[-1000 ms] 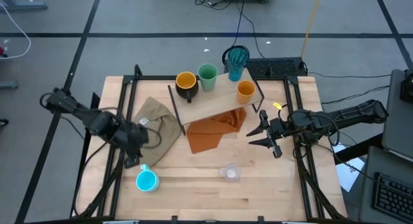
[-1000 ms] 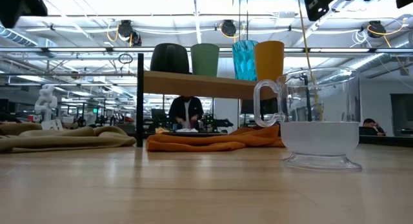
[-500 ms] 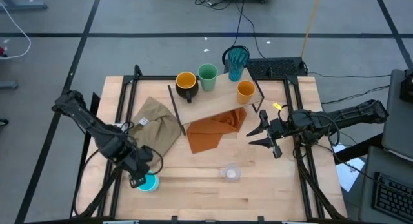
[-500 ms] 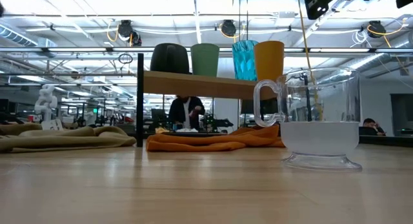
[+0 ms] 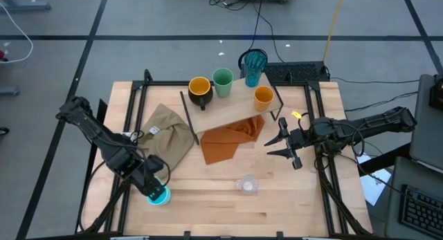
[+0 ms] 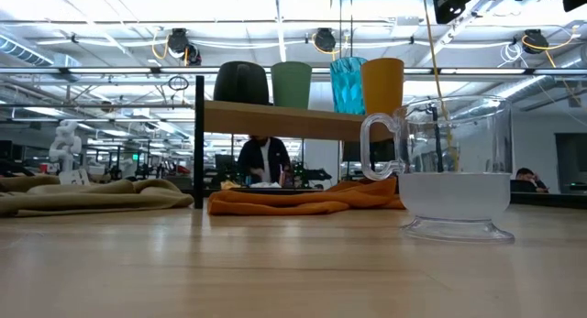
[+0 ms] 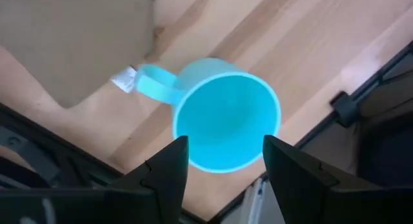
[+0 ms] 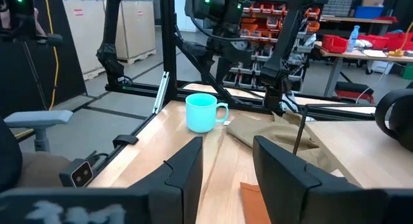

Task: Stack small to large cups/mugs on shelf
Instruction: Put the blue mug on the shelf

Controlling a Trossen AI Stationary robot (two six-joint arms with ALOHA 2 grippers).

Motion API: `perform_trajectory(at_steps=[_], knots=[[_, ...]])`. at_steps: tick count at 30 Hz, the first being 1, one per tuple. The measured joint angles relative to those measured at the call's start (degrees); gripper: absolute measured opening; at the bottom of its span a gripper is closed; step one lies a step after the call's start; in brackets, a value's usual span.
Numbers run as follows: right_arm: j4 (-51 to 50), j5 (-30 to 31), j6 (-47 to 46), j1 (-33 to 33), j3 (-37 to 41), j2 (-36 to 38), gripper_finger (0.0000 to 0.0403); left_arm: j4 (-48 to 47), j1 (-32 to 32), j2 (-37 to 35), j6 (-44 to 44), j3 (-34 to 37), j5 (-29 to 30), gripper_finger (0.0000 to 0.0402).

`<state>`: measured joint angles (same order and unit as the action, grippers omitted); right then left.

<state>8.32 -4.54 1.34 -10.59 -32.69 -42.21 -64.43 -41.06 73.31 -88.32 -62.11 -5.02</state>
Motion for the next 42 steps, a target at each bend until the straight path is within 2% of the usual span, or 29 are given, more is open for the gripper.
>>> perform_trajectory(at_steps=[5,14,18,28,36,42], knots=[[-0.13,0.00,0.02,0.00,0.00,0.00,0.0128,0.42,-0.92,0.68,-3.14,0.00,-2.56,0.0200],[-1.38,-0.02,0.02,0.00,0.00,0.01,0.0128,-0.39,-3.46,3.14,-7.28,0.00,-2.95,0.0200],[-1.42,-0.02,0.00,0.00,0.00,0.02,0.0128,-1.91,-4.78,3.36,-12.29,0.00,-4.02,0.0200],[-1.56,-0.02,0.00,-0.02,0.00,0.00,0.0128,-1.38,-5.95,3.96,-19.13,0.00,-2.96,0.0200],[-1.68,-0.02,0.00,-0.02,0.00,0.00,0.0128,-1.17,-5.96,6.41,-18.46,0.04,-3.02,0.0200],[-1.72,-0.04,-0.20,-0.02,0.00,0.01,0.0128,1.94,-5.99,6.76,-18.57,2.83,-3.95,0.0200]])
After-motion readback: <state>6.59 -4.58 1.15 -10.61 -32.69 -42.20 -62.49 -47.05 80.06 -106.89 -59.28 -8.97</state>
